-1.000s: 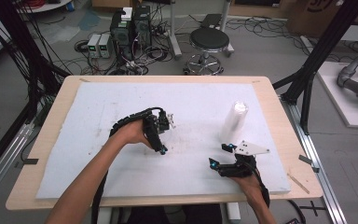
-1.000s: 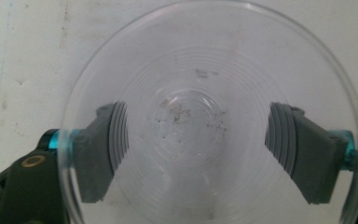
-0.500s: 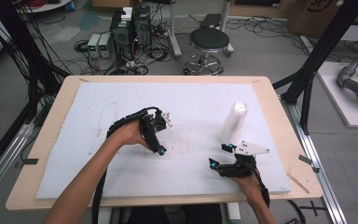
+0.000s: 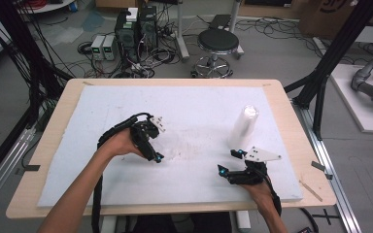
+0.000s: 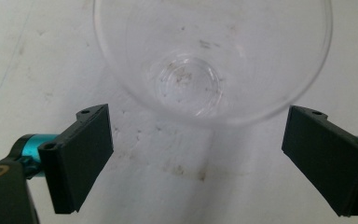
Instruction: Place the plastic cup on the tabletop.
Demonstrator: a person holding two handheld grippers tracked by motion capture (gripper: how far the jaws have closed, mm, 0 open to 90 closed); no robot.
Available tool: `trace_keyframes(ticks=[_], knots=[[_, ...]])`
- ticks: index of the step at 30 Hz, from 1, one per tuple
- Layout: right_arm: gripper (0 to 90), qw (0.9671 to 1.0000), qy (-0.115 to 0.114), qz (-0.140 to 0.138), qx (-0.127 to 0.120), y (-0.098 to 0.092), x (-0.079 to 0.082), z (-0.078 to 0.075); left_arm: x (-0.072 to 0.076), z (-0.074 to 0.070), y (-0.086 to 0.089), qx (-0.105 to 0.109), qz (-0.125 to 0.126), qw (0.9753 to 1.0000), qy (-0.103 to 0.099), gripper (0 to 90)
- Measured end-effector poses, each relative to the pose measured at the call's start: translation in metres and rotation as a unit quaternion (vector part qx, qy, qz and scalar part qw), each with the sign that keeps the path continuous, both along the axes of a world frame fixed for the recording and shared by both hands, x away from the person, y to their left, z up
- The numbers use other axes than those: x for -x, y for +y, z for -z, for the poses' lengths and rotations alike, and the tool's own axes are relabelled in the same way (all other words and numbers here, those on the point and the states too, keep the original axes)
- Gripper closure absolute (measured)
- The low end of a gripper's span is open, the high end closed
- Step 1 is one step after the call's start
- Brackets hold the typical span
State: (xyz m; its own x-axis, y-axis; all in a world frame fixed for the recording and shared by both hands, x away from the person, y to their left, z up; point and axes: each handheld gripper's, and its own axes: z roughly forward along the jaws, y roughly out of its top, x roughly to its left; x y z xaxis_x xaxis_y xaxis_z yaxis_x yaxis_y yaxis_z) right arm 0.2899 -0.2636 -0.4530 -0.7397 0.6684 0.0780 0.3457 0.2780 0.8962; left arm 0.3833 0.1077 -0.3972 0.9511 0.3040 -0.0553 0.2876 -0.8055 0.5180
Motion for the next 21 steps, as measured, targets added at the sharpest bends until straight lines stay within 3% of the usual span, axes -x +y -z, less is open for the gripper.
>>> trace_keyframes(ticks=[3, 6, 9, 12, 16, 19, 21], knots=[[19.3, 1.0000, -0.004, 0.000, 0.000, 0.000, 0.000, 0.000, 0.007, 0.002, 0.012, 0.019, -0.010, 0.9998, 0.002, 8.6], [19.3, 1.0000, -0.008, 0.003, -0.003, -0.001, 0.001, 0.000, 0.016, 0.002, 0.026, 0.043, -0.025, 0.9987, -0.010, 8.7], [19.3, 1.0000, -0.004, 0.005, -0.007, -0.002, 0.001, 0.000, 0.027, 0.003, 0.042, 0.067, -0.041, 0.9966, -0.027, 8.9], [19.3, 0.9999, -0.014, 0.004, -0.005, -0.002, 0.003, 0.000, 0.038, 0.006, 0.061, 0.095, -0.064, 0.9927, -0.037, 9.3], [19.3, 0.9997, -0.021, 0.004, -0.009, -0.002, 0.004, 0.000, 0.052, 0.015, 0.079, 0.124, -0.105, 0.9858, -0.044, 9.8], [19.3, 0.9997, -0.021, 0.004, -0.009, -0.003, 0.004, 0.000, 0.065, 0.023, 0.090, 0.163, -0.131, 0.9759, -0.063, 10.5], [19.3, 0.9997, -0.023, 0.003, -0.008, -0.003, 0.004, 0.000, 0.073, 0.030, 0.095, 0.178, -0.149, 0.9700, -0.071, 10.7]])
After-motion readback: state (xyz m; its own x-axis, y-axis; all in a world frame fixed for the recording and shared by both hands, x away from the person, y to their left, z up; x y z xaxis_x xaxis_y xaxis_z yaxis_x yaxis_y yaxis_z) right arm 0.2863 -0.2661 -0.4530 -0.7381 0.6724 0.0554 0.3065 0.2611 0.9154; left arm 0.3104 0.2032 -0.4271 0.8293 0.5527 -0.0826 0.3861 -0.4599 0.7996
